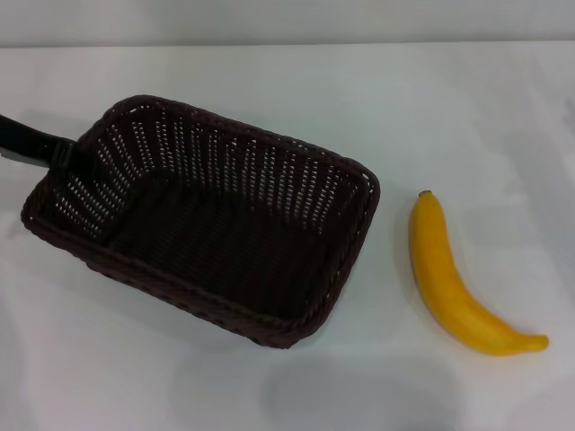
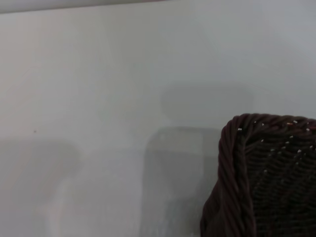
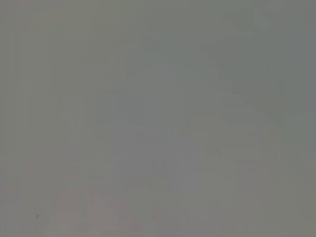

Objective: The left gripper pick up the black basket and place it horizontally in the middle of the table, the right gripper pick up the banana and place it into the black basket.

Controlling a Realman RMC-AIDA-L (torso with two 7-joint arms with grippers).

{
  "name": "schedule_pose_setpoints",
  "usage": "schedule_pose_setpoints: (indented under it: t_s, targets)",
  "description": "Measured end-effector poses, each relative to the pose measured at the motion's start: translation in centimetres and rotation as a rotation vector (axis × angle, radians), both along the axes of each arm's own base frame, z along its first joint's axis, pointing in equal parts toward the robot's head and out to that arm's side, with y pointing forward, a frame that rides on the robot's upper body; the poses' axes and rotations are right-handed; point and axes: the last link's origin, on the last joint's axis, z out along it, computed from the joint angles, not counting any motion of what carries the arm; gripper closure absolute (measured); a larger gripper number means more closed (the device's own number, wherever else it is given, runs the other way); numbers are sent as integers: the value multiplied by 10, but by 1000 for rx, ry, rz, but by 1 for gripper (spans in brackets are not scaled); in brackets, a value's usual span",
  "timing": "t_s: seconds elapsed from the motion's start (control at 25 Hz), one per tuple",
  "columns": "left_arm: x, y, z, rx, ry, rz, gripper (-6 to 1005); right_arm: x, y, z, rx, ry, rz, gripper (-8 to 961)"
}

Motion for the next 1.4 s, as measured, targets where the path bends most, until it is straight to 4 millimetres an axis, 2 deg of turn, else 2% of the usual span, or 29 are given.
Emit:
schedule_pose_setpoints:
  t_s: [0.16, 0.28, 0.36, 0.6, 0.96, 1.4]
  targets:
    - [4, 1, -3, 11, -26, 15, 595, 1, -1, 1, 5, 1, 3, 111]
    - [14, 2, -8, 17, -86, 23, 657, 1, -2, 1, 5, 0, 1, 111]
    - [22, 4, -9, 32, -144, 33, 845, 2, -3, 2, 7, -1, 0, 111]
    - [38, 9, -5, 93, -255, 136, 846, 6, -8, 8, 33, -8, 1, 111]
    - [45, 3, -1, 161, -379, 331, 827, 11, -13, 16, 55, -13, -3, 112]
    - [32, -6, -12, 134, -307, 492, 779, 11, -13, 20, 60, -27, 6, 112]
